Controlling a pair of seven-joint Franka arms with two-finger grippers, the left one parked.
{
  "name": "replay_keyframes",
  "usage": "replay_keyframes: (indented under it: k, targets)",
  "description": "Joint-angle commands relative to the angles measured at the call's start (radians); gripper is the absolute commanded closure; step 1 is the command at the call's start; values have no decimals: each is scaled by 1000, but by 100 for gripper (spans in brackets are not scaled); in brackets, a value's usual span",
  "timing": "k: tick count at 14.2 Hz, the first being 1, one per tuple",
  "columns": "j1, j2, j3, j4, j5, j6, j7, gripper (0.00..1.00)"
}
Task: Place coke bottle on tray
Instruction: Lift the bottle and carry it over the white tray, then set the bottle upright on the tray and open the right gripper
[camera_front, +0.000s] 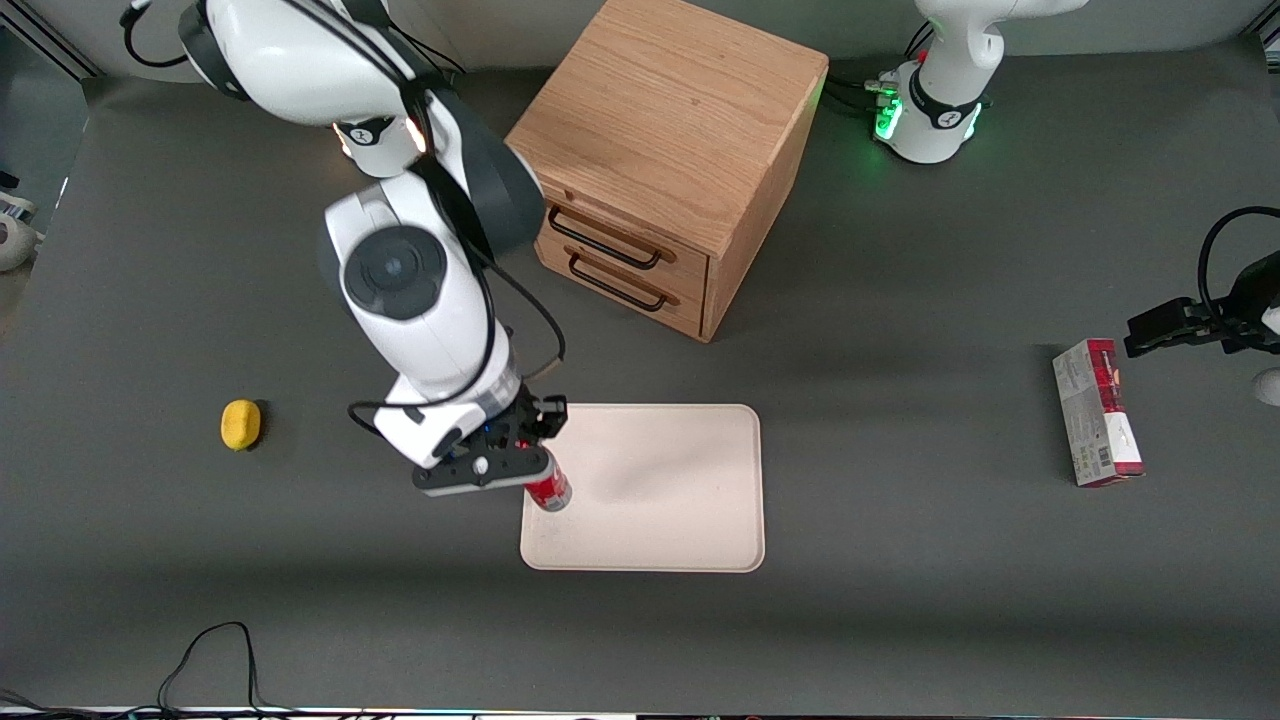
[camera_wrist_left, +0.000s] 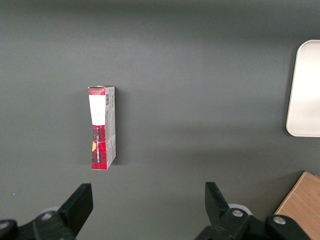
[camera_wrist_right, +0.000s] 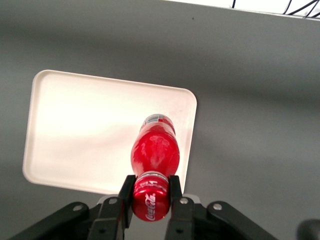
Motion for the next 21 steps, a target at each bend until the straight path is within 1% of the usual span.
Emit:
replay_keyframes:
  k: [1,5,10,11,12,15,16,17,18,21]
  targets:
    - [-17,81,2,55,-22,40,-1,98]
    - [-31,154,3,44,-14,88,-1,98]
    - [-31,187,5,38,-11,120,0,97]
    - [-31,190,5,31,-7,123,0,94]
    - [-31,187,5,25,-3,125,2,86]
    - [-31,182,3,20,9,117,2,86]
    - [-31,182,3,20,13,117,3,68]
    - [-31,182,3,20,13,120,8,13]
    - [-31,182,3,20,12,122,10,0]
    - [-31,165,3,20,15,111,14,0]
